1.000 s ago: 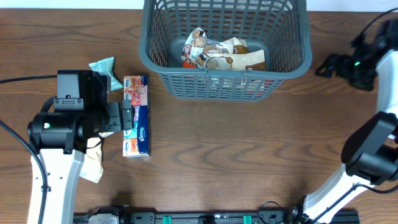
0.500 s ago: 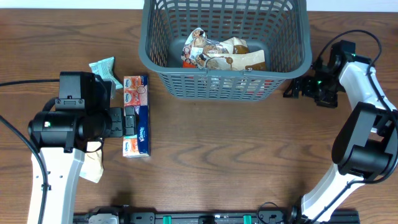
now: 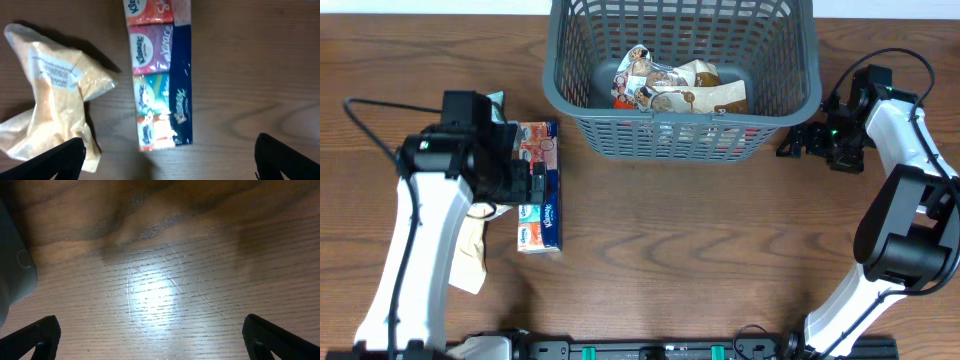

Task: Pack container
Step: 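Move the left gripper to the Kleenex tissue bundle and grasp it, then lift the tissue bundle with the left gripper and carry it over the basket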

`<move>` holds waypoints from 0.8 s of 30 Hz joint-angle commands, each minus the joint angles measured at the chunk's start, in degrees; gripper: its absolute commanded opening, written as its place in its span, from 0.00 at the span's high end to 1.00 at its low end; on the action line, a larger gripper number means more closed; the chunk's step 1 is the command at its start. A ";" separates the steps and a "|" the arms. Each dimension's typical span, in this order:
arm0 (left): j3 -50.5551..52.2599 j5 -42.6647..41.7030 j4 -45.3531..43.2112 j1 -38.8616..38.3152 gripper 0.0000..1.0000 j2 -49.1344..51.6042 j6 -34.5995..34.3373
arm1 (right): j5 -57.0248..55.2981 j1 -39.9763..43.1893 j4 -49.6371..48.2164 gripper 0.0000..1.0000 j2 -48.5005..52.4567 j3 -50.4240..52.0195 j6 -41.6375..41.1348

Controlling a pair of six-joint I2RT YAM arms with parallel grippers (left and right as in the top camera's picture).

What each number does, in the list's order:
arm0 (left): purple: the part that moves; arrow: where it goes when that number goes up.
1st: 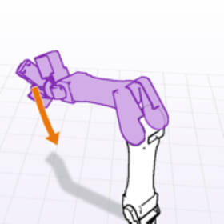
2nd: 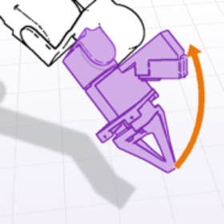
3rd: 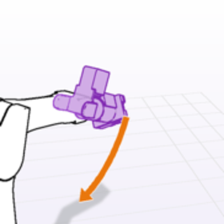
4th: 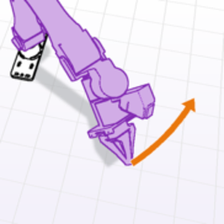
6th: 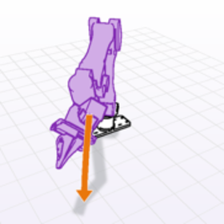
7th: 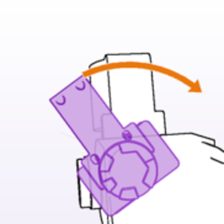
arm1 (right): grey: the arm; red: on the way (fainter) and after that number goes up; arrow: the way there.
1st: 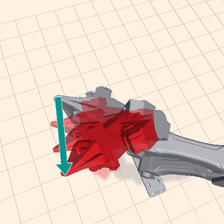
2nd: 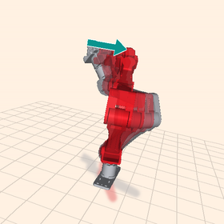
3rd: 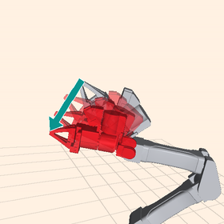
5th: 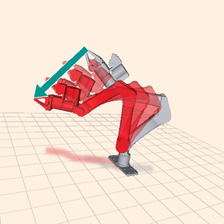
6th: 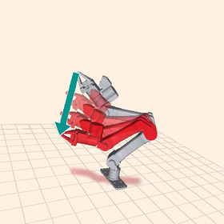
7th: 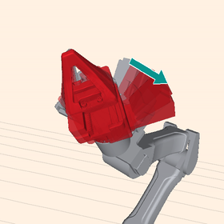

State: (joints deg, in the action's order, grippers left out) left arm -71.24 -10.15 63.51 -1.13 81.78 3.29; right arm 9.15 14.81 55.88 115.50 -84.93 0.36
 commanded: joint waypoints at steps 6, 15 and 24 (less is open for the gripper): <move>-3.15 -0.15 -1.40 0.02 0.01 10.84 1.29 | 0.11 -0.66 0.07 0.01 0.37 0.26 0.57; -2.29 0.81 -7.93 -0.26 0.01 16.31 5.07 | 0.11 -0.66 0.02 0.01 0.37 0.26 0.63; 3.17 5.57 -16.09 -4.48 0.01 16.31 2.62 | 0.11 -0.66 0.02 0.01 0.33 0.26 1.01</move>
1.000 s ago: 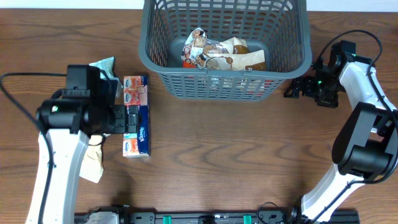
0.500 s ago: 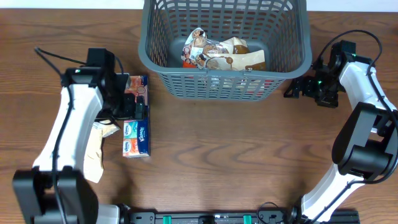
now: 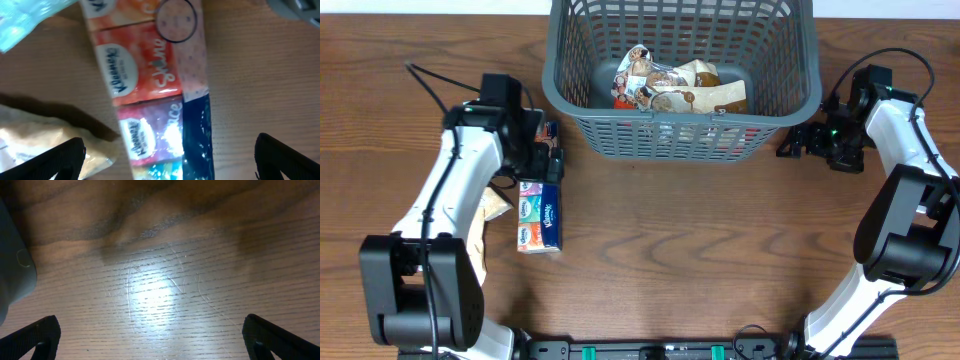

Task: Pack container
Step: 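Lift the tissue bundle with the left gripper and carry it over the basket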

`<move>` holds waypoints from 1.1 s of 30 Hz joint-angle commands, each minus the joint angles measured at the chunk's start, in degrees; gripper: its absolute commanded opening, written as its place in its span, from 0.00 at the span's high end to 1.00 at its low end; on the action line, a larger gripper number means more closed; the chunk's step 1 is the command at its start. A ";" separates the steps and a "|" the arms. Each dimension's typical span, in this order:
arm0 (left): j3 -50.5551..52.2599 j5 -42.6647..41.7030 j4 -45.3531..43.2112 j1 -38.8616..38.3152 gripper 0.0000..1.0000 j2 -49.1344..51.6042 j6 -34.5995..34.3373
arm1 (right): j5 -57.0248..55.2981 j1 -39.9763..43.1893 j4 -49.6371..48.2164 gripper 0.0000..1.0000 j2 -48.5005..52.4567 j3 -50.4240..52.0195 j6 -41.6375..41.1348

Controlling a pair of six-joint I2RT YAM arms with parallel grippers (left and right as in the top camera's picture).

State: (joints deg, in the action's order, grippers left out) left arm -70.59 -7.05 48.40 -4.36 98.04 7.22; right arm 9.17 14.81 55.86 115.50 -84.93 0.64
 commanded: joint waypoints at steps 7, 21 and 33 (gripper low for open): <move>7.69 3.87 -5.20 -2.16 0.01 0.02 -4.76 | 0.09 -0.66 0.07 0.01 0.33 0.26 1.40; 14.36 3.89 -12.74 -2.16 0.01 0.02 -5.64 | 0.09 -0.66 0.79 0.01 0.31 0.24 2.05; 15.98 1.86 -14.16 -2.16 0.01 0.02 -5.64 | 0.07 -0.66 1.18 0.01 0.22 0.26 2.86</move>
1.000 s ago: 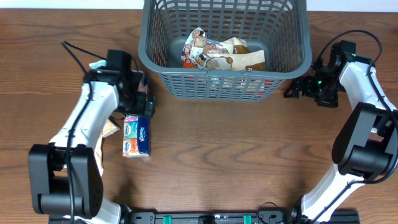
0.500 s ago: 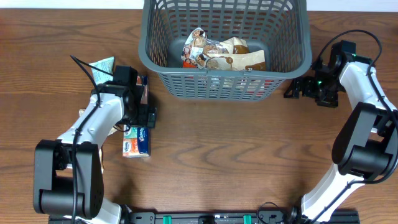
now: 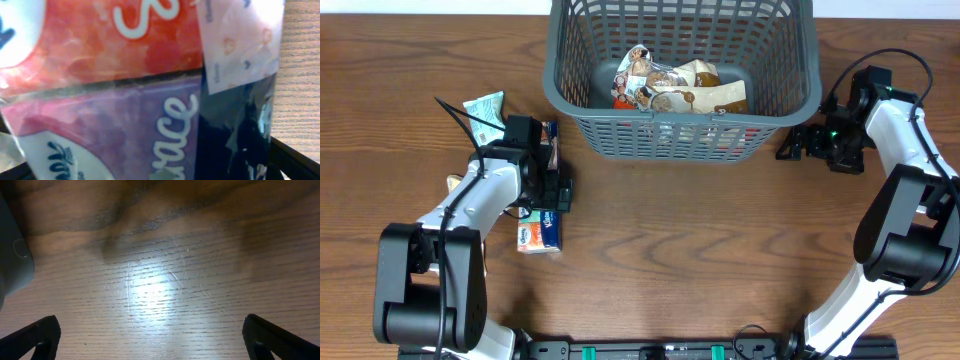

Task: Pack container
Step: 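Lift the tissue bundle with the left gripper and carry it over the basket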

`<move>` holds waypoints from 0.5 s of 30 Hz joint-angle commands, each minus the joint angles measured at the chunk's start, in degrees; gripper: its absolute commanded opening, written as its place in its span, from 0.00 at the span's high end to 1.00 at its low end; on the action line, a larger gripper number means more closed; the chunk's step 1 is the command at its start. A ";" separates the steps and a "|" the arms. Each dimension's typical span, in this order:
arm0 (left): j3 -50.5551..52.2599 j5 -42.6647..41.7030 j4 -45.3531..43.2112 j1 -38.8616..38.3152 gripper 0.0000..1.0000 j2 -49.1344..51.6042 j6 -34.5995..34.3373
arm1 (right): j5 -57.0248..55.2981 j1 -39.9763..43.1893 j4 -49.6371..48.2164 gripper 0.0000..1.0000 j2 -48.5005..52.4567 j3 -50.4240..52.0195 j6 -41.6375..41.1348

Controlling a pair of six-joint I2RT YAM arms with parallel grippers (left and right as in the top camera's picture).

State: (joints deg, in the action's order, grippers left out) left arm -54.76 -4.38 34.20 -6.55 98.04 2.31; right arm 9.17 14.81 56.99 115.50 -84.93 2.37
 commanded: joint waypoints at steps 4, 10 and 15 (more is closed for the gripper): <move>0.15 -0.74 0.48 0.02 0.01 0.02 -0.70 | 0.07 -0.66 0.07 0.01 0.22 0.24 1.18; 0.15 -0.70 1.55 0.04 0.46 0.02 -0.70 | 0.07 -0.66 0.07 0.01 0.22 0.26 1.60; 0.15 -0.68 2.23 0.04 0.66 0.02 -0.70 | 0.04 -0.63 0.00 0.01 0.20 0.24 2.03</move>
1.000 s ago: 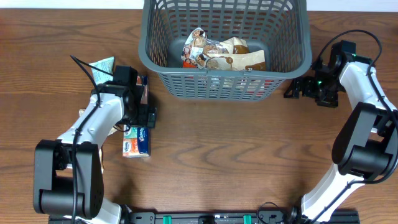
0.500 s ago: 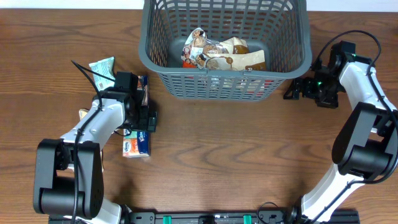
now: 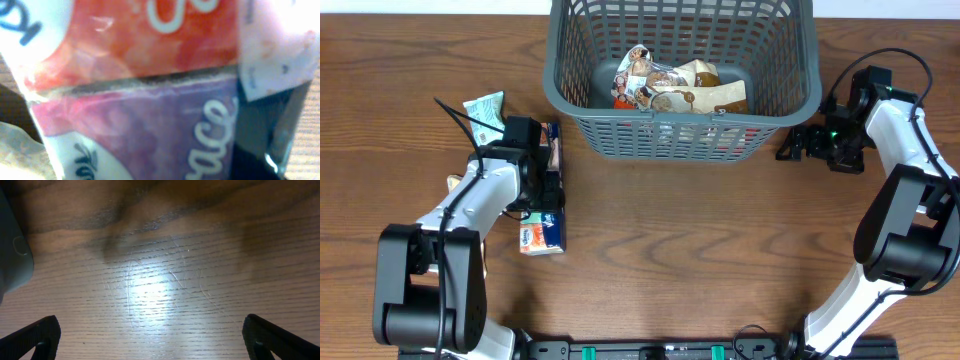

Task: Pack container
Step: 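Lift the tissue bundle with the left gripper and carry it over the basket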

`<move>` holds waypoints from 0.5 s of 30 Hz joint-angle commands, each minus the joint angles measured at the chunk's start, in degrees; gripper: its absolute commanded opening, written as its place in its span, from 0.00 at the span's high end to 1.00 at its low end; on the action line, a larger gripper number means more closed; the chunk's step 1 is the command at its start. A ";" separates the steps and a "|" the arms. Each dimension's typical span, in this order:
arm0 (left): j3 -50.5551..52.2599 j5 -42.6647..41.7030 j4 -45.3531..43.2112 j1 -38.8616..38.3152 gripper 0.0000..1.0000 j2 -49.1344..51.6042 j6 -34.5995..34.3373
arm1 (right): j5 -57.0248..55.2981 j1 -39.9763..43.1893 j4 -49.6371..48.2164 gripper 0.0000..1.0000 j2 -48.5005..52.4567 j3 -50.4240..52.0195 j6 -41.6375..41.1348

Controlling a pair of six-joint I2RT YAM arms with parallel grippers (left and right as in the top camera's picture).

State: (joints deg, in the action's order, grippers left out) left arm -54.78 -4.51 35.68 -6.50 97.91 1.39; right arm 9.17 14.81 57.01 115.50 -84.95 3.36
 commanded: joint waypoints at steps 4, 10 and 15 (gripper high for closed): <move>0.04 -0.35 0.94 0.00 0.79 -0.33 -0.63 | 0.07 -0.63 -0.02 0.01 0.20 0.26 1.29; -2.19 0.31 2.27 0.04 0.81 -5.84 -2.67 | 0.04 -0.66 -0.04 0.01 0.22 0.26 1.49; -3.78 0.39 2.93 0.04 0.81 -14.25 -3.02 | 0.04 -0.63 -0.04 0.01 0.22 0.26 1.70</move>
State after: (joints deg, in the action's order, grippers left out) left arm -55.37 -4.49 38.81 -6.48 90.50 -0.45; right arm 9.17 14.81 57.01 115.50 -84.95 4.01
